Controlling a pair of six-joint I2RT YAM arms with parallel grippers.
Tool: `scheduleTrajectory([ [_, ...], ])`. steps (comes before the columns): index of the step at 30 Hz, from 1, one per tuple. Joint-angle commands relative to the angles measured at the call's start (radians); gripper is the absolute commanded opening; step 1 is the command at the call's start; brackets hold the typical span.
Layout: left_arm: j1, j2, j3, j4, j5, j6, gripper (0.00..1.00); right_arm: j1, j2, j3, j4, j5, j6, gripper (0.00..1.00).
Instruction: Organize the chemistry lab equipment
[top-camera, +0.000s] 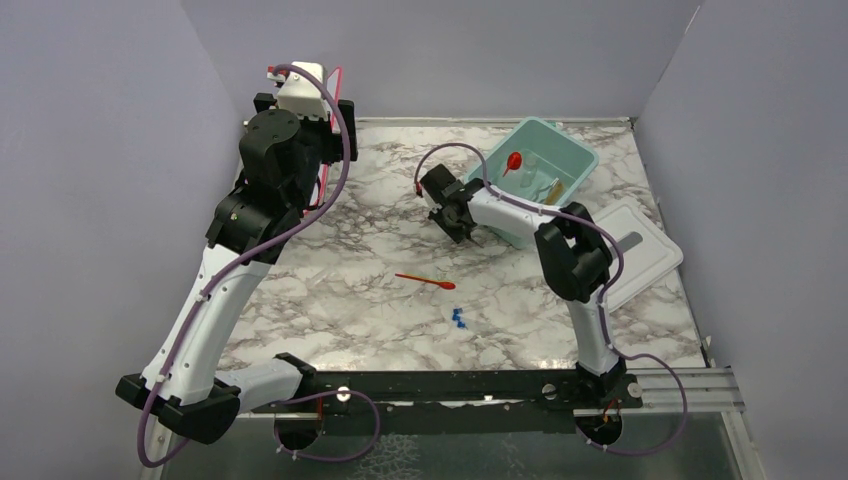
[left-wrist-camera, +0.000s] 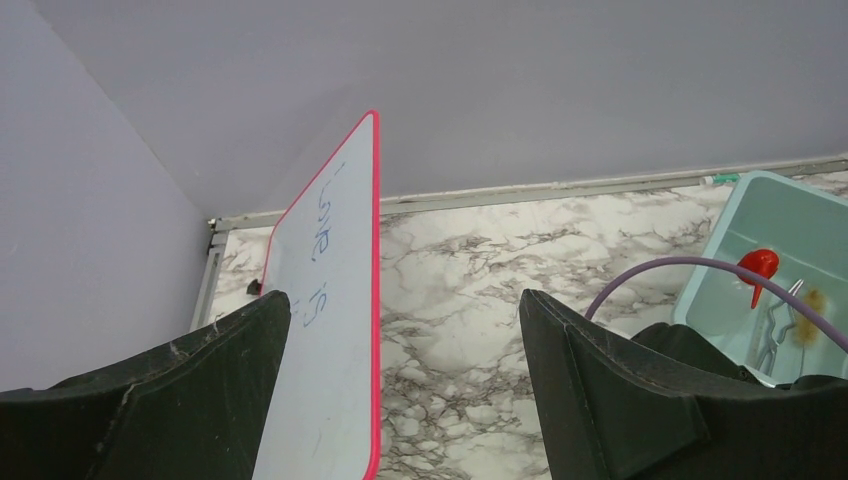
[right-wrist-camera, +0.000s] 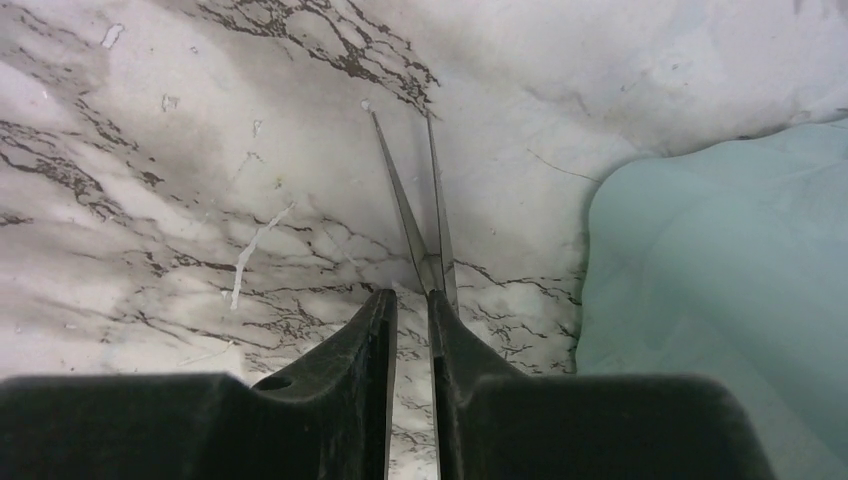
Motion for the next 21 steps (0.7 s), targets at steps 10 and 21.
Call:
scheduleTrajectory([
  [10,0.0,0.011,0.025,-0.003,0.002,0.003,0.88,-0.015,-0.073,0.024,-0.075,-0.205,-0.019,0.11],
  [21,0.0,0.012,0.017,-0.003,0.01,-0.006,0.88,-0.025,-0.109,-0.023,-0.029,-0.079,-0.011,0.47],
])
